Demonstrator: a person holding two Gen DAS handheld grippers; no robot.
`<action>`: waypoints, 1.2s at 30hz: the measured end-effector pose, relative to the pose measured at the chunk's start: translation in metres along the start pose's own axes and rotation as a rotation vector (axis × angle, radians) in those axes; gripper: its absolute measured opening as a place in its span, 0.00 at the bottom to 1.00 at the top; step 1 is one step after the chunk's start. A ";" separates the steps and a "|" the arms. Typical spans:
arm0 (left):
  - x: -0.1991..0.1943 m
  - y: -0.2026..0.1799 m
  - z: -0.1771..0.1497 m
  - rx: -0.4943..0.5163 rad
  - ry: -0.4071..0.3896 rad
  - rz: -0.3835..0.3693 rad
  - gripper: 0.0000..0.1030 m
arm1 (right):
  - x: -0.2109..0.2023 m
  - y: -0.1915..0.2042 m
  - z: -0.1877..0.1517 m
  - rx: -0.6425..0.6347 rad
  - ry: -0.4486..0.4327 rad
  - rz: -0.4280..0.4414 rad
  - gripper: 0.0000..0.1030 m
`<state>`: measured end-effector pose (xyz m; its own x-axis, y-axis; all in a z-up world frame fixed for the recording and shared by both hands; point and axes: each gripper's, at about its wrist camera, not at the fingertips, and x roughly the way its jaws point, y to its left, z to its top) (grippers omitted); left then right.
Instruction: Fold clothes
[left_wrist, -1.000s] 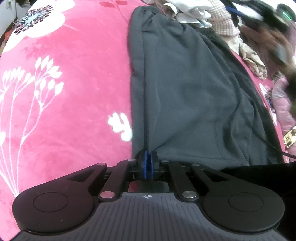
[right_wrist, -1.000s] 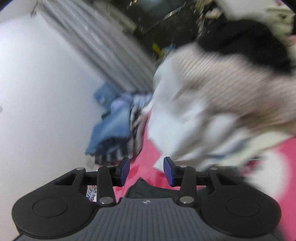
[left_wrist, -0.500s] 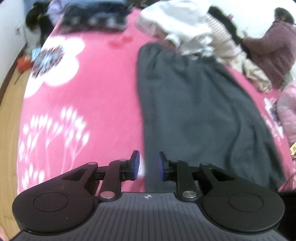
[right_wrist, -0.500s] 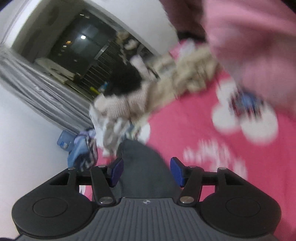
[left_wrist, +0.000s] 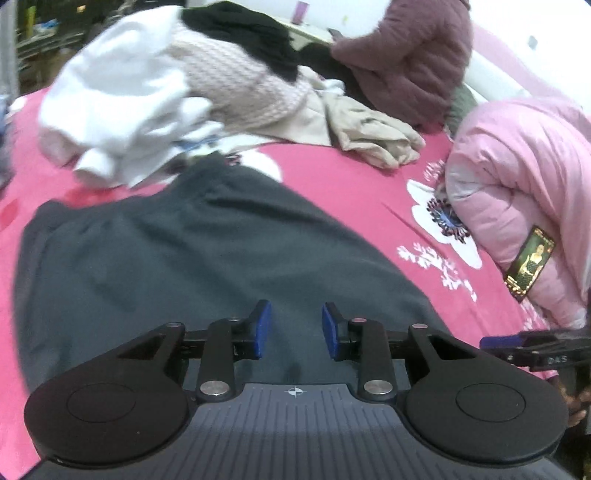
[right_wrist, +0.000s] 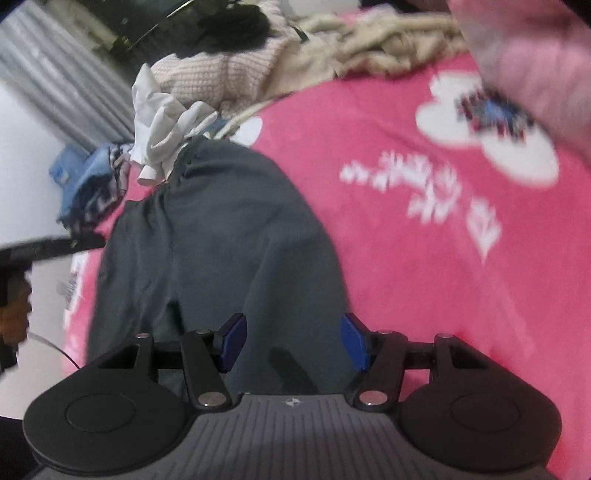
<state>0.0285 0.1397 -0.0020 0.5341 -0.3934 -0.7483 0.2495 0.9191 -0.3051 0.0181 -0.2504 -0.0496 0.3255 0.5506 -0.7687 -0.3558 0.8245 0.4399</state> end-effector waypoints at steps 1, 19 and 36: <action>0.006 0.000 0.005 0.002 0.004 -0.004 0.29 | -0.001 0.001 0.007 -0.022 -0.008 -0.003 0.59; 0.097 0.099 0.078 -0.194 -0.082 0.027 0.29 | 0.203 0.057 0.195 -0.250 0.026 0.243 0.59; 0.081 0.160 0.041 -0.370 -0.147 -0.298 0.48 | 0.230 0.109 0.185 -0.540 -0.035 0.386 0.06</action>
<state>0.1450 0.2542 -0.0874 0.5977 -0.6152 -0.5141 0.1195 0.7025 -0.7016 0.2157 -0.0094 -0.0927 0.1115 0.8049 -0.5829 -0.8389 0.3907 0.3790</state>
